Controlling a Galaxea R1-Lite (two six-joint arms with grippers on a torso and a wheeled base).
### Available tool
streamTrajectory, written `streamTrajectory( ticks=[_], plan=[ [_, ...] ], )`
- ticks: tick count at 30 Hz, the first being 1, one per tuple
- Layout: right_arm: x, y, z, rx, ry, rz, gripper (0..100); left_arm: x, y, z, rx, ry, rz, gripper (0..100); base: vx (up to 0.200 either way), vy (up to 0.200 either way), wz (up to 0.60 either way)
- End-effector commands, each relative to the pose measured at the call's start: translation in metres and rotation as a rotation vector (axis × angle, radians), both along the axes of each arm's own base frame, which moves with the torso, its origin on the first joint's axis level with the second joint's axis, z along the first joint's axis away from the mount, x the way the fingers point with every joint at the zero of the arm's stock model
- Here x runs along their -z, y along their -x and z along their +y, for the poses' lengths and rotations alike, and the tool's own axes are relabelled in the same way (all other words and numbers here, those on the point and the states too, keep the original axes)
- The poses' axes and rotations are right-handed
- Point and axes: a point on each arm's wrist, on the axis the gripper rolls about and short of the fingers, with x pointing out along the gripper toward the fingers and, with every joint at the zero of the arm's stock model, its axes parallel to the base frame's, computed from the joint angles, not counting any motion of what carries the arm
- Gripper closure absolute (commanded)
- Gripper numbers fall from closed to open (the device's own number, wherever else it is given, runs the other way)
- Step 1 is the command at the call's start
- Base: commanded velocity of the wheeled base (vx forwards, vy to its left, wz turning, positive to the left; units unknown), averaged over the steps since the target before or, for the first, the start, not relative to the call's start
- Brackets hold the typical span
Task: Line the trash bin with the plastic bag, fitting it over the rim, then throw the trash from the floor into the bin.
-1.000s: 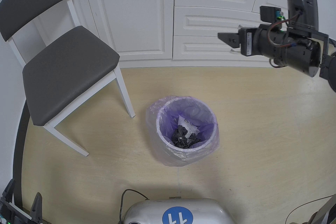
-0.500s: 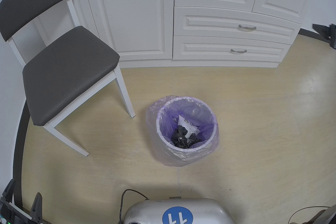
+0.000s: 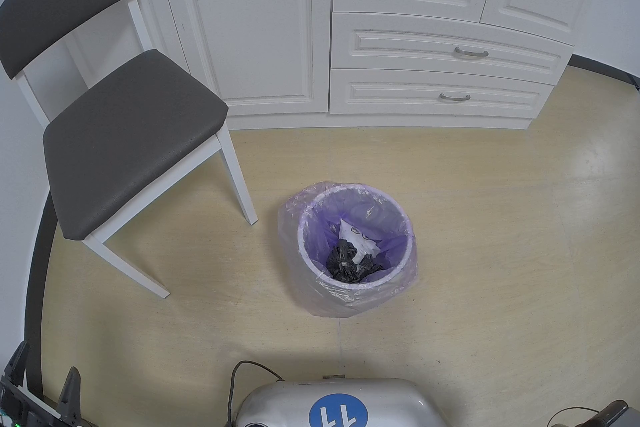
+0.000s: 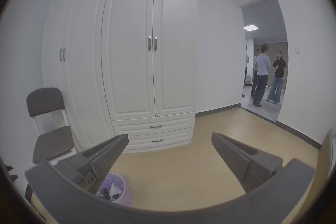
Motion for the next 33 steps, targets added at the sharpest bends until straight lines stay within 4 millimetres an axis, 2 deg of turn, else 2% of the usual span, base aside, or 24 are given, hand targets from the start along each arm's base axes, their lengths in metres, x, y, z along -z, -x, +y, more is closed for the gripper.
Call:
streamTrajectory(
  ticks=[1, 10, 16, 24, 30, 33],
  plan=[
    [0.058, 0.064, 0.001, -0.001, -0.011, -0.133, 0, 0.005, 0.000, 0.000, 0.000, -0.001, 0.002, 0, 0.000, 0.000, 0.00],
    [0.096, 0.097, 0.002, 0.000, -0.013, -0.122, 0, 0.005, 0.000, 0.000, -0.002, -0.001, 0.003, 0, 0.000, 0.000, 0.00],
    [0.116, 0.104, -0.001, -0.015, -0.015, -0.119, 0, 0.005, 0.000, 0.000, -0.002, -0.001, 0.003, 0, 0.000, 0.000, 0.00],
    [0.130, 0.092, 0.000, -0.035, -0.003, -0.058, 0, 0.005, 0.000, 0.000, -0.002, -0.001, 0.003, 0, 0.000, 0.000, 0.00],
    [0.162, 0.066, 0.003, -0.135, 0.060, 0.091, 0, 0.005, 0.000, 0.000, 0.000, -0.001, 0.003, 0, 0.000, 0.000, 0.00],
    [0.176, 0.052, 0.003, -0.158, 0.080, 0.097, 0, 0.005, 0.000, 0.000, 0.000, -0.001, 0.003, 0, 0.000, 0.000, 0.00]
  ],
)
